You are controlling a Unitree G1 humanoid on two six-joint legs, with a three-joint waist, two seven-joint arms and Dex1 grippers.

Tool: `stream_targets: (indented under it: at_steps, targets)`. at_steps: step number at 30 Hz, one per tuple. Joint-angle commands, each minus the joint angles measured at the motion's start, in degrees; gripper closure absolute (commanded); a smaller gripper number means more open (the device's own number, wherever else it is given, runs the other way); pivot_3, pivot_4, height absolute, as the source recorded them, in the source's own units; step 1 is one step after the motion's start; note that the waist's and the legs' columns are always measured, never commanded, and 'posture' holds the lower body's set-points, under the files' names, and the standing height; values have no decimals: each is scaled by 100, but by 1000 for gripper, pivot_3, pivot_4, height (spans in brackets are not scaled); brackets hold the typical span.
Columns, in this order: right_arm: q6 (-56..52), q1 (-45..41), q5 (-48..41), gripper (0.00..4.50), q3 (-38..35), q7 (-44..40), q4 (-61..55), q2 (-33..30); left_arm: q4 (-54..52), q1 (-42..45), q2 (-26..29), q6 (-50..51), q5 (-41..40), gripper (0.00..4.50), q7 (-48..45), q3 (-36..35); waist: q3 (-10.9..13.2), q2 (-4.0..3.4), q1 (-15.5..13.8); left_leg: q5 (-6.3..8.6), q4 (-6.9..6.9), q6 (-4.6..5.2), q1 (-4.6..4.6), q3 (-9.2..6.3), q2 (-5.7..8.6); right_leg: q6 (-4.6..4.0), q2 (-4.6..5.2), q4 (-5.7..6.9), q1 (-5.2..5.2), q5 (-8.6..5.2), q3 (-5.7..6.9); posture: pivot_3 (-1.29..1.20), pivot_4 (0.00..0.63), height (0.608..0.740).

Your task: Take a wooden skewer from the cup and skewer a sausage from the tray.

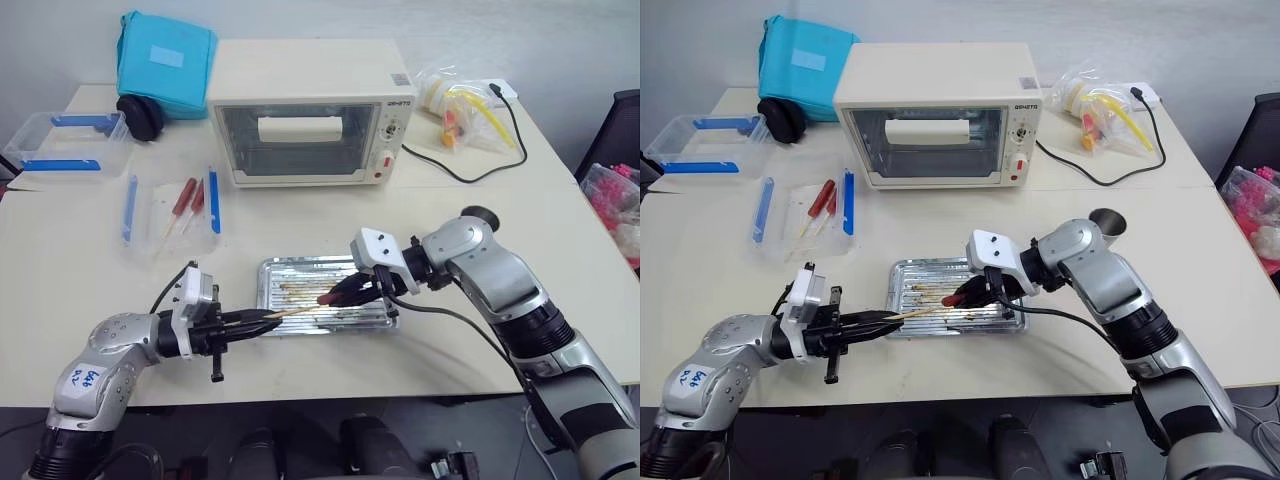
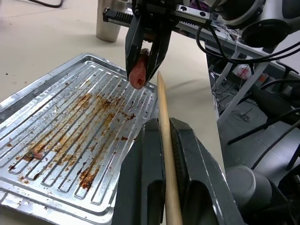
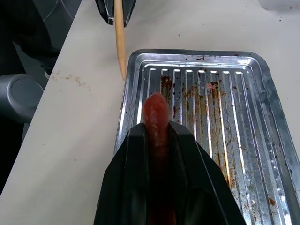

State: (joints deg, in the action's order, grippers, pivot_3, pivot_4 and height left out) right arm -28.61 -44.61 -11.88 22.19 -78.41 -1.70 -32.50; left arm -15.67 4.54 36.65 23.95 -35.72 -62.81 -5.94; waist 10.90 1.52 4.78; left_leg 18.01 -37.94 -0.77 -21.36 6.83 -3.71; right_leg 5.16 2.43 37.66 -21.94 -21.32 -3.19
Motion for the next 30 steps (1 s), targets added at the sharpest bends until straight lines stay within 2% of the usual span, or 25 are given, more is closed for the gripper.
stream_targets:
  at_steps: [1, 30]
  targets:
    - [58, -83, -72, 4054, -25, -21, -140, 36, -44, 84, -13, -161, 49, 4500, 21, 4, 0, 0, 0, 0, 0, 0, 0, 0, 0, 0, 0, 0, 0, 0, 0, 0, 150, 740]
    - [-59, -61, -160, 4054, -14, -21, -338, 70, 297, 248, -139, -405, 299, 4500, 82, 277, 0, 0, 2, 0, -1, 0, 0, 0, 0, 0, 0, 2, 0, 0, 0, 0, 150, 740]
